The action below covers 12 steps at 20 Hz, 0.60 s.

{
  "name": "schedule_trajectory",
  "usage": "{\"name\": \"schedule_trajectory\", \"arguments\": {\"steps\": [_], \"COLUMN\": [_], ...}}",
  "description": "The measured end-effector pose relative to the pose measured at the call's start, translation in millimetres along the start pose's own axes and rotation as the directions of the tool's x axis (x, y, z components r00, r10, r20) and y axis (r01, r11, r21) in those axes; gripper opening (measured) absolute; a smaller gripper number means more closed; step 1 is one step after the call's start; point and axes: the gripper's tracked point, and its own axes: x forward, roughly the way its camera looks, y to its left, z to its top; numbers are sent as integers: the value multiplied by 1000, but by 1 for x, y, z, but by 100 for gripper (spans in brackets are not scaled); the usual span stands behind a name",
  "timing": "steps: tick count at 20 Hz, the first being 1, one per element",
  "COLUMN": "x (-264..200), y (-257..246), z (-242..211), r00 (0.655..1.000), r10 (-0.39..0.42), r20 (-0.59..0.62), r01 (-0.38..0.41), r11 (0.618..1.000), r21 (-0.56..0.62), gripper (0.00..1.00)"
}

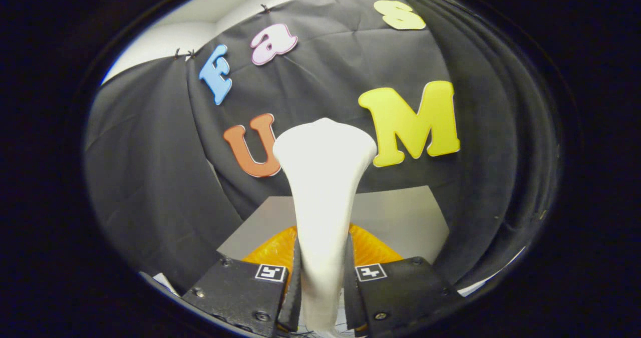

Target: Iron the clothes twice with a garment steamer, once on the left side and once on the right side.

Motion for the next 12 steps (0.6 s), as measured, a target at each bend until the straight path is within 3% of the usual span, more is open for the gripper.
{"name": "schedule_trajectory", "arguments": {"steps": [7, 12], "x": [-106, -194], "y": [-6, -39], "z": [32, 55], "r00": [984, 948], "r10": [-26, -96], "r20": [179, 303], "r01": [23, 89], "r11": [1000, 995], "r21": [19, 35], "gripper": [37, 37]}}
